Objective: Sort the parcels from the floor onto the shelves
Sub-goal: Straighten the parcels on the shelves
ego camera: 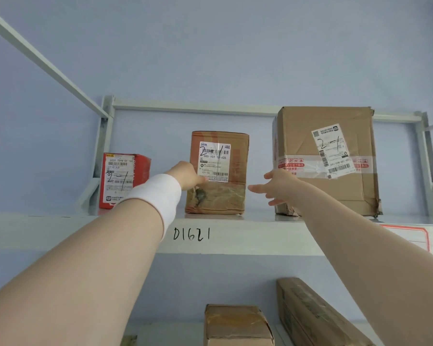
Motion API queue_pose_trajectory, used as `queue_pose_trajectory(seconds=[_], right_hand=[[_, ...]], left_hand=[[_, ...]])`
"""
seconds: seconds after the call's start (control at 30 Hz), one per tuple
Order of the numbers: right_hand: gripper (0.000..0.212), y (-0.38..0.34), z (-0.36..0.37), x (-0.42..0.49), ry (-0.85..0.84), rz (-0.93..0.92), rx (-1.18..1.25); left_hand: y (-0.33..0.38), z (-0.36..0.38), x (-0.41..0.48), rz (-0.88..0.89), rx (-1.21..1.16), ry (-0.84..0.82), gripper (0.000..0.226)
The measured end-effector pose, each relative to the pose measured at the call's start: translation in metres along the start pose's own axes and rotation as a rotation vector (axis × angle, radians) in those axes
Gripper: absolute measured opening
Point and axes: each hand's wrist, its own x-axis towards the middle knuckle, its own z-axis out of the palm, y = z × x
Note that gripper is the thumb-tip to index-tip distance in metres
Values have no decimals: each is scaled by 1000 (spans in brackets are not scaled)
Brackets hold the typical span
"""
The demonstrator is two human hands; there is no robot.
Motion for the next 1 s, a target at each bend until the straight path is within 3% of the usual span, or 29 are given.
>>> queue_pose_trajectory(seconds=[0.17,0.43,0.6,1.0], right_hand=[[71,-14,2,27,-72,-21,-12],[59,-18,19,70,-310,76,-59],[45,-17,29,86,-349,74,-29],[42,-17,44,120,-376,55,-136]], left_hand=[[-13,-4,25,-17,-18,-5,50],[-25,-5,51,-60,-60,-330,53],[-34,-2,70,-63,-49,-344,53],[-45,3,103,-98,-3,-396,62]])
